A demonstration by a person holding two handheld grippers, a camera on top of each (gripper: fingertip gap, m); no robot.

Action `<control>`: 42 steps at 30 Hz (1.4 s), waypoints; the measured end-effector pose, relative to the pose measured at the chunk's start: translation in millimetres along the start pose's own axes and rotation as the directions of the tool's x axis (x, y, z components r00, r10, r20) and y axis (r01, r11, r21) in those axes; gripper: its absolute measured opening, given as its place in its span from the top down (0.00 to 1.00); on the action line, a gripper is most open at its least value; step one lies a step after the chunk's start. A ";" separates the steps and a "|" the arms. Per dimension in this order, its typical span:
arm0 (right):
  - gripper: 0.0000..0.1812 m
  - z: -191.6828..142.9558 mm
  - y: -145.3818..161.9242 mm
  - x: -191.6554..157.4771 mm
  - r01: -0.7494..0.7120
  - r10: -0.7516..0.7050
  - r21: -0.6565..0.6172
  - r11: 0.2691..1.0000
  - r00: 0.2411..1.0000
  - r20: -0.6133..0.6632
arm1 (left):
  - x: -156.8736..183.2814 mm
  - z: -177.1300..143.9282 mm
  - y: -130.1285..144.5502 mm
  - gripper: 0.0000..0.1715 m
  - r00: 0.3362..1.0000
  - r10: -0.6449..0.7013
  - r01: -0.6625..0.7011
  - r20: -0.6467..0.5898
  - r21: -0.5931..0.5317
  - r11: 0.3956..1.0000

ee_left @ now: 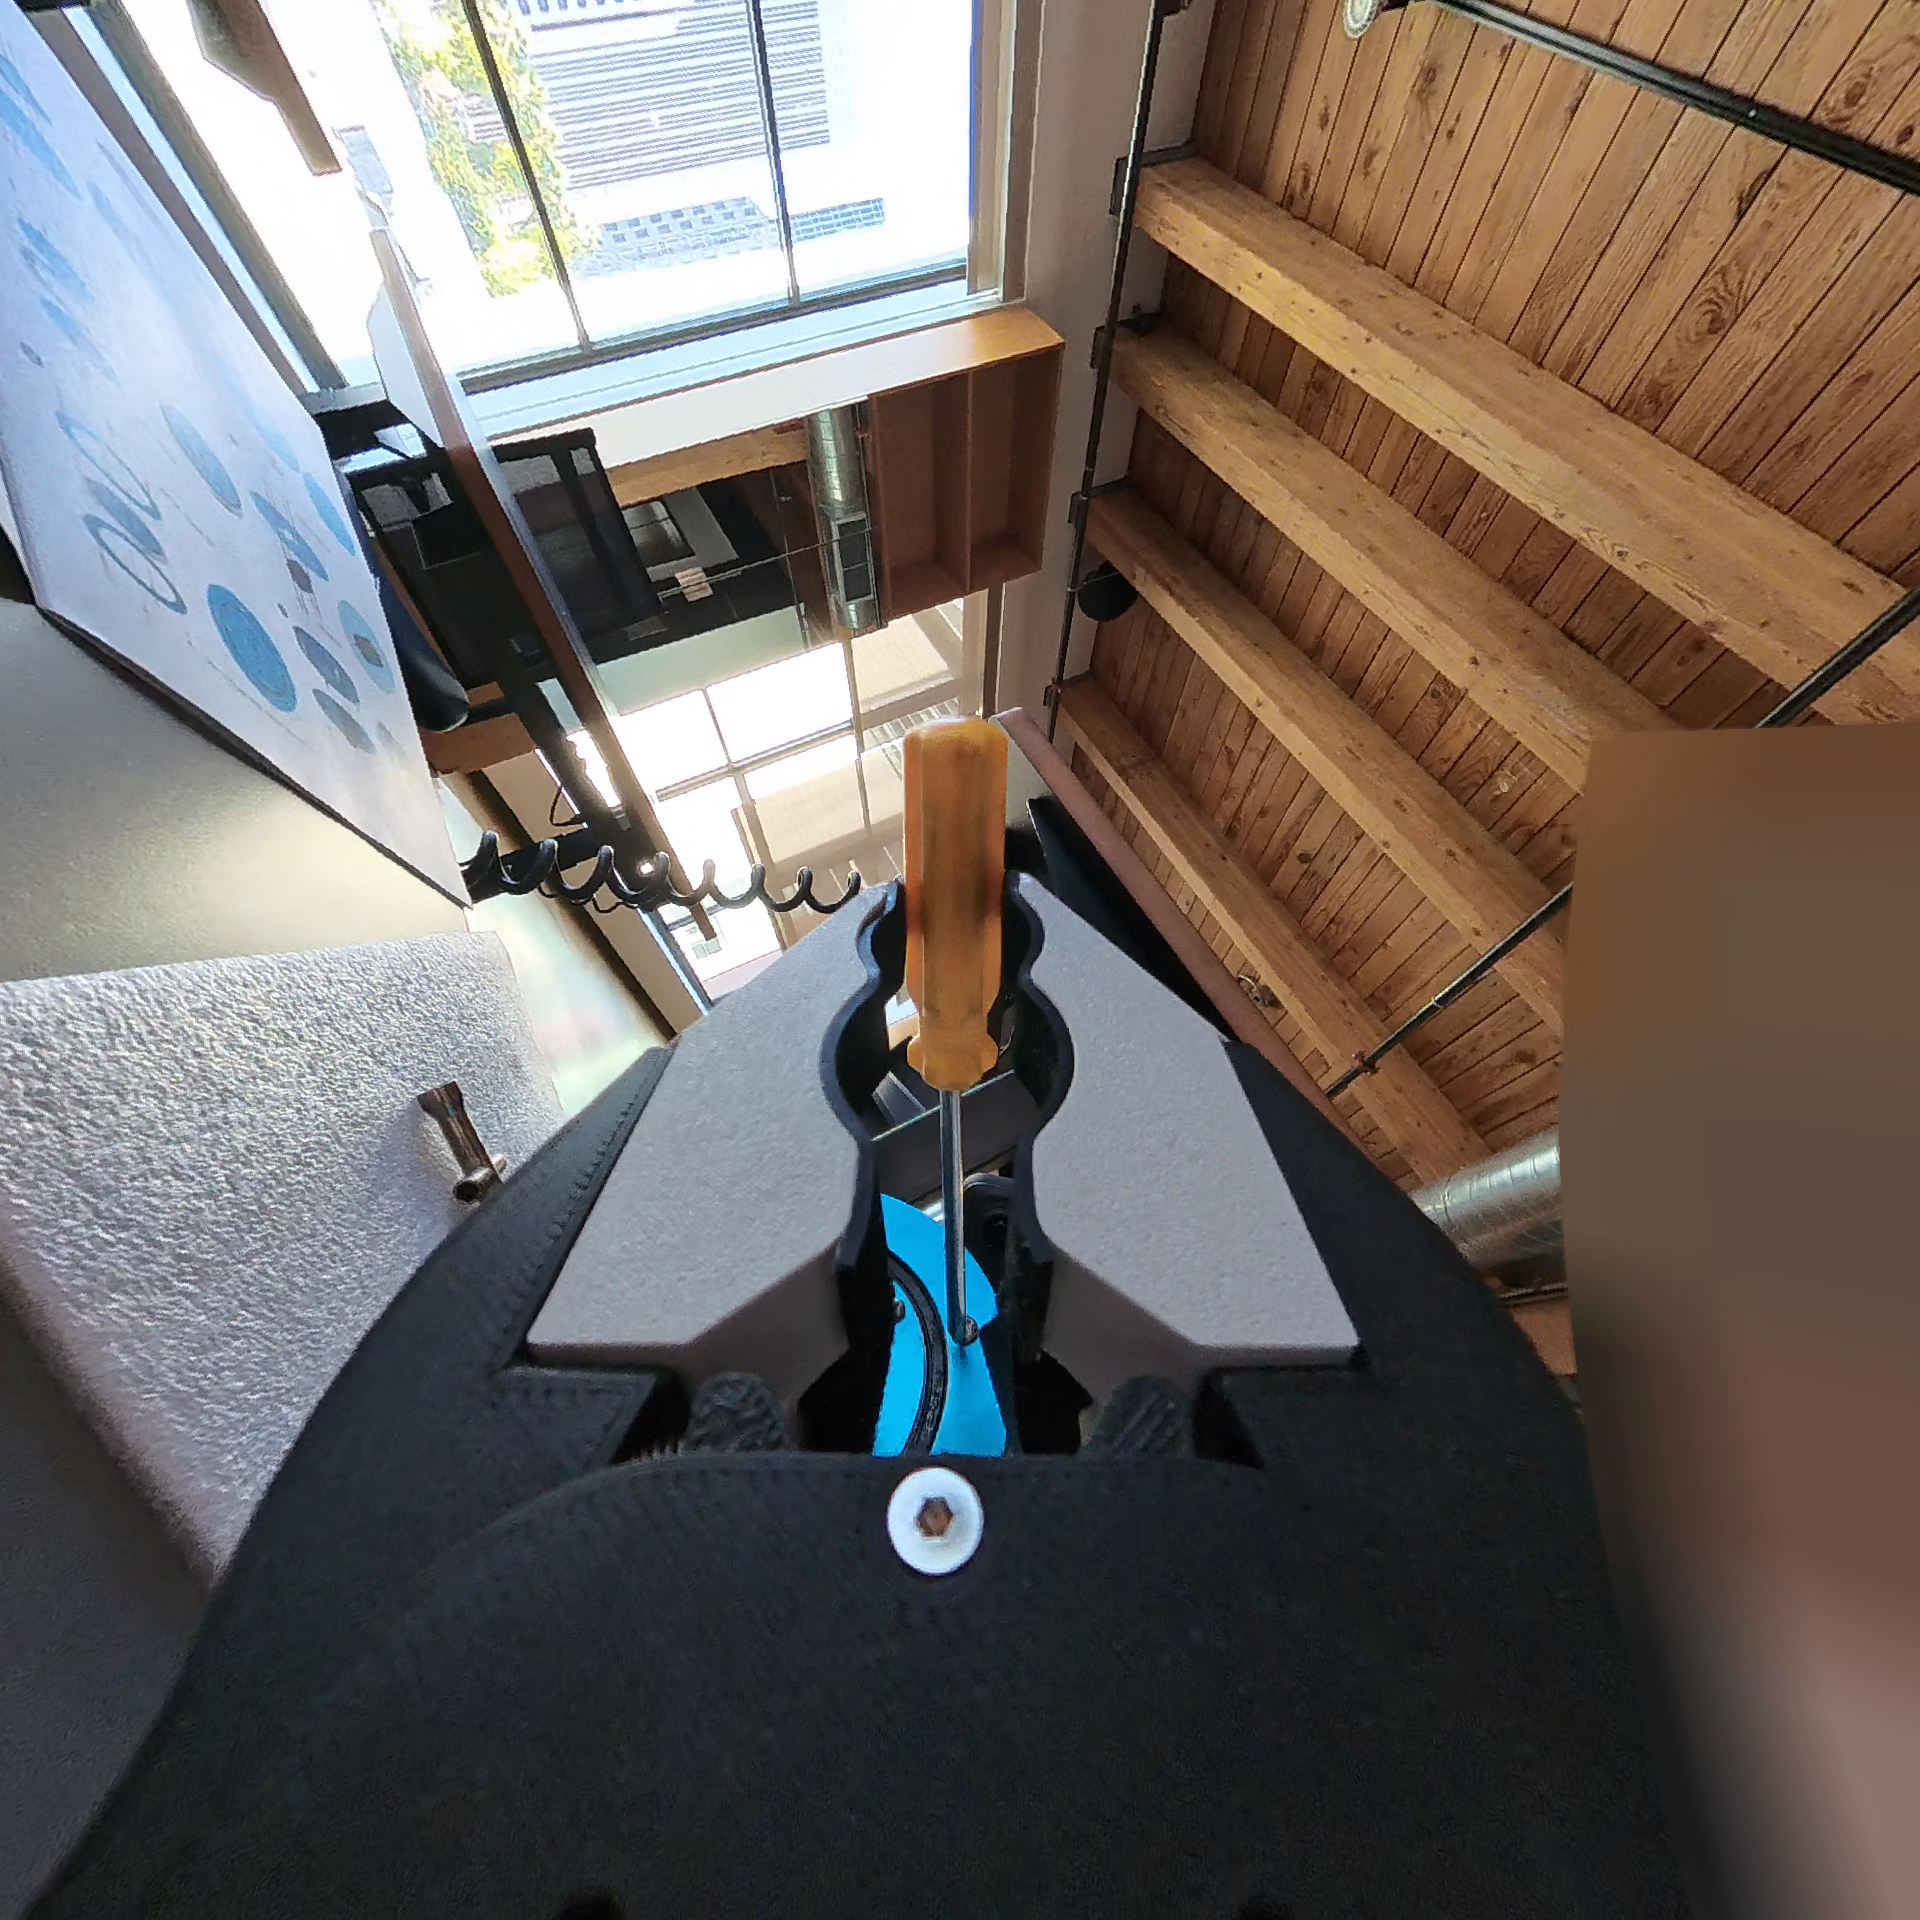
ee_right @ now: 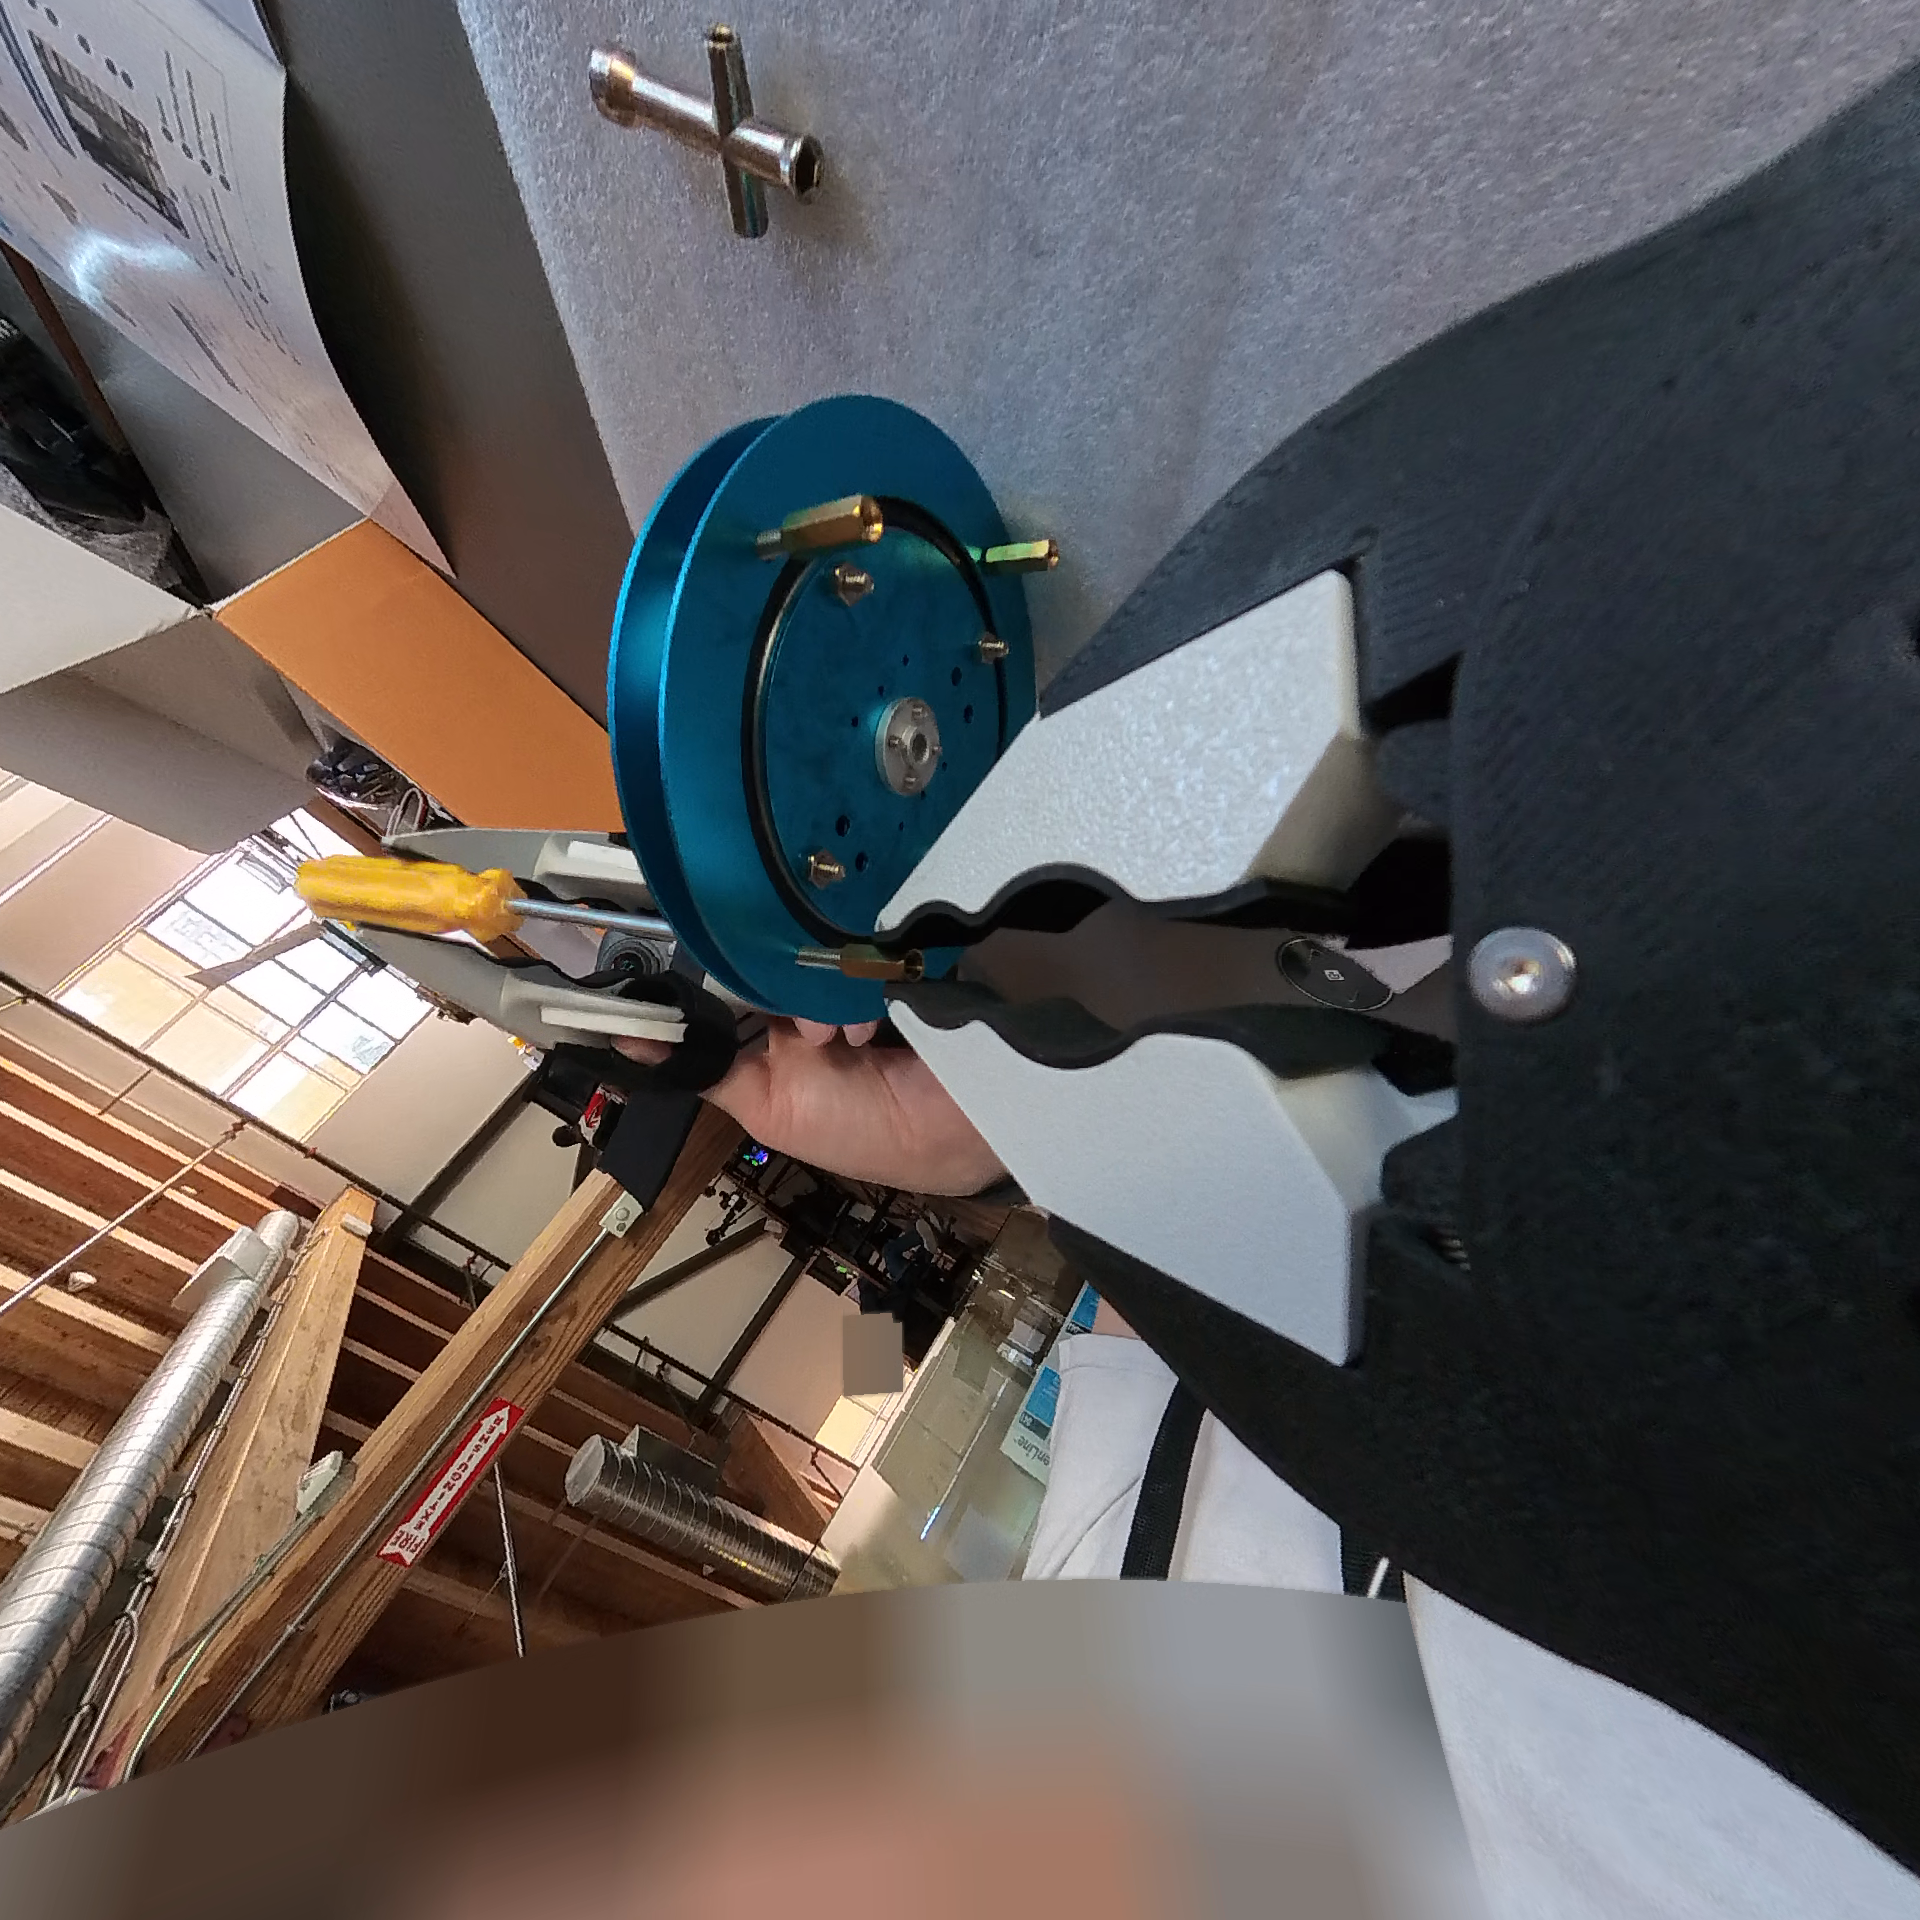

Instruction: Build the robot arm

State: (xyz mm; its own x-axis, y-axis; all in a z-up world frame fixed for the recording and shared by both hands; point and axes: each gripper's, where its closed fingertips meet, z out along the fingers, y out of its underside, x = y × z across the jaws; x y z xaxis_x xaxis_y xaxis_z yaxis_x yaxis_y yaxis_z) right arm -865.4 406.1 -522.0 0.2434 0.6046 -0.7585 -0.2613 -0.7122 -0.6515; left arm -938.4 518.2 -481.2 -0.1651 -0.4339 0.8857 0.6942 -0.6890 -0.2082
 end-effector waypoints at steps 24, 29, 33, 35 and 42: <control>0.98 2.3 -0.6 -0.8 -0.008 0.008 0.007 1.000 1.000 0.010 | -1.6 -6.3 -6.4 0.91 0.999 -0.041 0.041 0.001 0.093 0.995; 0.98 2.8 -1.1 -0.8 -0.008 0.008 0.007 1.000 1.000 0.010 | -1.7 -5.5 -4.2 0.91 0.999 -0.047 0.048 -0.006 0.088 0.995; 0.98 2.8 -1.1 -0.9 -0.010 0.009 0.008 1.000 1.000 0.012 | -1.4 -7.2 -7.1 0.91 0.999 -0.051 0.052 -0.012 0.105 0.993; 0.98 2.7 -0.7 -1.0 -0.010 0.010 0.007 1.000 1.000 0.013 | -1.7 -8.2 -9.2 0.90 0.999 -0.047 0.048 -0.010 0.109 0.993; 0.98 2.8 -1.2 -0.8 -0.010 0.010 0.008 1.000 1.000 0.013 | -3.1 -8.0 -7.0 0.91 0.999 -0.046 0.046 -0.004 0.107 0.993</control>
State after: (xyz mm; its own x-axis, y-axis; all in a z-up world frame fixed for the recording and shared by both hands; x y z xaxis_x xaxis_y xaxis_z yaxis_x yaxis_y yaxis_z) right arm -867.9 407.5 -520.6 0.2283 0.6020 -0.7652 -0.2710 -0.7156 -0.6438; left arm -948.4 519.8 -485.8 -0.1996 -0.4043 0.8926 0.7571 -0.6419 -0.1215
